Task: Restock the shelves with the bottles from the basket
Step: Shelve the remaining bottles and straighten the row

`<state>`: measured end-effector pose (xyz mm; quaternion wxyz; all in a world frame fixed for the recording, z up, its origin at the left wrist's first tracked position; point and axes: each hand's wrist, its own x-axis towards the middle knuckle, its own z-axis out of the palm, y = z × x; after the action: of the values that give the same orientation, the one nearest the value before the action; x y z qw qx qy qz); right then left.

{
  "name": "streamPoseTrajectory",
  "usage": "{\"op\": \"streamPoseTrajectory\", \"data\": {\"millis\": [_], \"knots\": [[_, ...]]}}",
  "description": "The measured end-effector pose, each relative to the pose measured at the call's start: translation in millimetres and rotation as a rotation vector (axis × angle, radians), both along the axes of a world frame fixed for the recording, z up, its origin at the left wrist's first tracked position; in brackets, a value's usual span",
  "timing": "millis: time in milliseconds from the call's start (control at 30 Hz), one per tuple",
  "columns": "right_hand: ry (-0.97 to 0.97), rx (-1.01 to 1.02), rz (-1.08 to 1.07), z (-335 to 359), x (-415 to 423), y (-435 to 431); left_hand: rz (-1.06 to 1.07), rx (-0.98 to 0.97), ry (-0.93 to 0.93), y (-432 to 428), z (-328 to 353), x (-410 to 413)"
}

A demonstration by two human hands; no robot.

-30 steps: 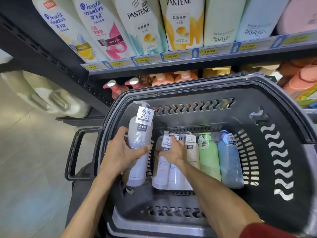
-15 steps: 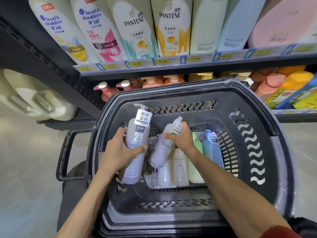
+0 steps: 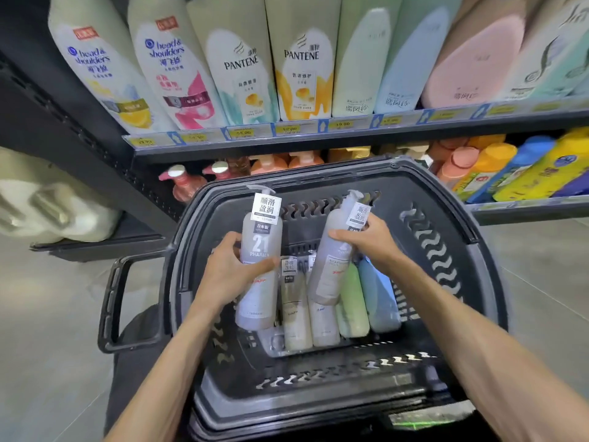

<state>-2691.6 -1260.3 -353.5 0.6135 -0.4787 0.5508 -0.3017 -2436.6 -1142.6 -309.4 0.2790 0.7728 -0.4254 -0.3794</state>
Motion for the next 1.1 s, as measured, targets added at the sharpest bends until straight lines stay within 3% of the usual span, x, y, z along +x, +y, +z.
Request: {"op": "streamPoseTrajectory", "data": {"millis": [333, 633, 1100], "knots": [[0.054, -0.039, 0.072, 138.2, 16.7, 12.0, -0.003, 0.018, 0.11, -5.1, 85.9, 5.4], [0.156, -0.04, -0.061, 315.2, 43.1, 25.7, 0.064, -0.083, 0.175, 2.9, 261.1, 30.2], [0.025, -0.184, -0.035, 589.9, 81.8, 41.7, 0.097, -0.192, 0.248, 4.9, 532.9, 47.3]]}}
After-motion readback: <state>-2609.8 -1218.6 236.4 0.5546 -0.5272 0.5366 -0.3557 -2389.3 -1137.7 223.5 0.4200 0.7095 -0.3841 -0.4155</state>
